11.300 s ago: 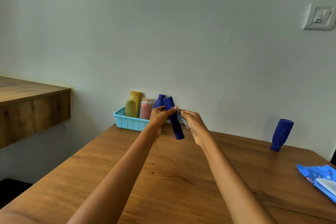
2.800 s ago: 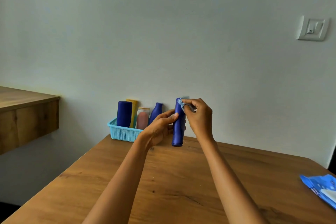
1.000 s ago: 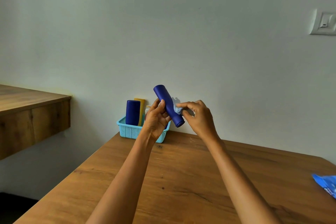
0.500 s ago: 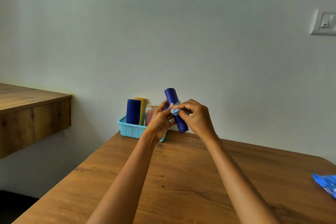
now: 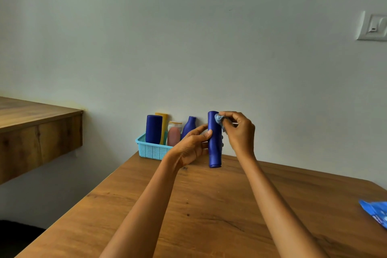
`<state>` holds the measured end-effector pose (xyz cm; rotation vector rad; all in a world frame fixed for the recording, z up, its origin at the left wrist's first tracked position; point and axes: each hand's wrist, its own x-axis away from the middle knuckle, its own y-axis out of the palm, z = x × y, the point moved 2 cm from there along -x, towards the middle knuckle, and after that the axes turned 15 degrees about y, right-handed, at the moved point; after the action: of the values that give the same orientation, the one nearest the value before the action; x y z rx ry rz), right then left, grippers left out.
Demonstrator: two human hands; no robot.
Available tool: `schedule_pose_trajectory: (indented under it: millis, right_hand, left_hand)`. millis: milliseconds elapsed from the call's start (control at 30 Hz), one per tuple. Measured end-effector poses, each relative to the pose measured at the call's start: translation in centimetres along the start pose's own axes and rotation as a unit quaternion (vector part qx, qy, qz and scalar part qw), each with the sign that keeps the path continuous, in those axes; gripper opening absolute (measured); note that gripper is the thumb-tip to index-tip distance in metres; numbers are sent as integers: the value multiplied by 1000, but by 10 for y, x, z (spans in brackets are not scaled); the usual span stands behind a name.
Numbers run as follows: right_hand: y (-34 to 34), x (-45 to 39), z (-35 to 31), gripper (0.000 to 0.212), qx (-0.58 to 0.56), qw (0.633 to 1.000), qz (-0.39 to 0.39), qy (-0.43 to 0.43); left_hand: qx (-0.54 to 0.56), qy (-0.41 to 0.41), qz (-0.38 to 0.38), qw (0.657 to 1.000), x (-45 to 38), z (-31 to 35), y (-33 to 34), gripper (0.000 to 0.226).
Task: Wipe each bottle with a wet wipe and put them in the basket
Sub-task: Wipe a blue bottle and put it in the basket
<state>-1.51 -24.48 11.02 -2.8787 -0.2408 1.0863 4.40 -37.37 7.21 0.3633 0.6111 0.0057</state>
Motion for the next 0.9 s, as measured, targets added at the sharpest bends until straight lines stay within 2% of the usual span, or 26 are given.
schedule_pose_trajectory:
  millis: [67,200,333,433,533,633,767,900]
  right_hand:
    - [-2,-1,-1,13,14,1000,9,-23]
    - [5,9,3,9,105,992,-26,-62]
    - [9,13,10,3,151,980,-97,-84]
    - [9,14,10,3,179,966,-136,-125]
    - [10,15,6,11,169,970,-115,-130]
    - [7,13,2,16,147,981,-47,-118]
    - [-6,6,-3,23,103,992,32,-58]
    - [-12,5,-8,26,101,991,74,-43]
  left_hand:
    - [-7,3,1,1000,-1,-1,1,47]
    - [14,47,61,997,-4,1,-6,44]
    - [20,76,149,986,-4,4,-21,40]
    - [15,72,178,981,-4,3,-26,38]
    - [-2,54,152,987,-4,1,-19,41]
    - [-23,33,99,994,-3,-4,-10,51]
    - [-19,13,6,1000,0,-10,-3,41]
    - [-28,7,-3,1000,-2,-12,2,45]
